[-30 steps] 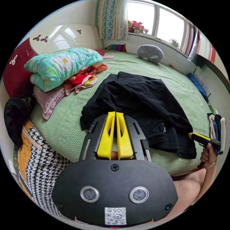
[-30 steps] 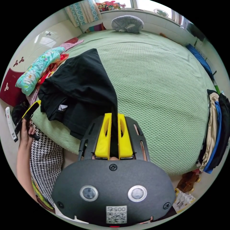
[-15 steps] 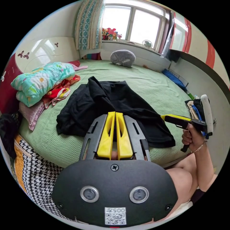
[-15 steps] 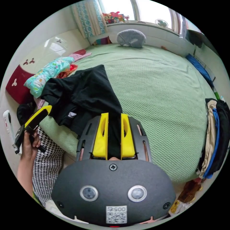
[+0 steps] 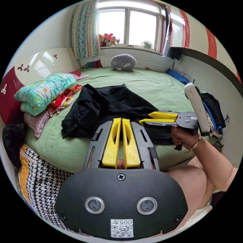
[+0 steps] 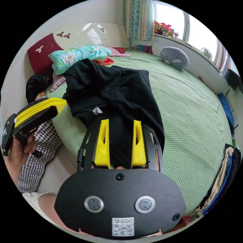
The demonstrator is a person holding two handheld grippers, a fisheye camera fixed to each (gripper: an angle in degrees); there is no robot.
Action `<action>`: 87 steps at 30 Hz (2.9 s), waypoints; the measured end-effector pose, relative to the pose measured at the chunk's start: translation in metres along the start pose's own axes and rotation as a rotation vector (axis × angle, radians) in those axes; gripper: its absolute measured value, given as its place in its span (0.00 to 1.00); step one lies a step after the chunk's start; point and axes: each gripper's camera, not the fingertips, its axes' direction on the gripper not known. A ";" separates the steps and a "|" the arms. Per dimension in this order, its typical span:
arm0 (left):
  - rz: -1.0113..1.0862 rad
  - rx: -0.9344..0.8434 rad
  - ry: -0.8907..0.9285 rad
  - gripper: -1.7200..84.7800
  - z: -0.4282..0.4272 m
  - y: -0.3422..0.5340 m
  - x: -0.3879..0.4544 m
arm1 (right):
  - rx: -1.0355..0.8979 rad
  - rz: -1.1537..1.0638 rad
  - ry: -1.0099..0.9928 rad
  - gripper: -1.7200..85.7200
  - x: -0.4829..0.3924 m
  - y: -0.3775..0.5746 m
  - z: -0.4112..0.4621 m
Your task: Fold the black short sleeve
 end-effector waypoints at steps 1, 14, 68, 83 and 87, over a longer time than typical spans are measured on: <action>-0.022 -0.002 -0.004 0.08 0.001 0.005 -0.010 | 0.000 0.008 -0.012 0.17 -0.003 0.001 0.002; -0.296 -0.009 0.086 0.14 0.025 0.050 -0.125 | 0.036 0.008 -0.004 0.16 -0.040 0.007 0.014; 0.037 0.001 0.136 0.16 0.026 0.090 0.004 | -0.159 0.239 0.157 0.12 0.188 -0.001 -0.112; 0.278 -0.140 0.185 0.20 0.104 0.045 0.113 | -0.211 0.466 -0.006 0.12 0.238 0.000 -0.129; 0.224 -0.135 0.229 0.14 0.102 0.039 0.116 | -0.180 0.450 -0.007 0.11 0.235 -0.001 -0.140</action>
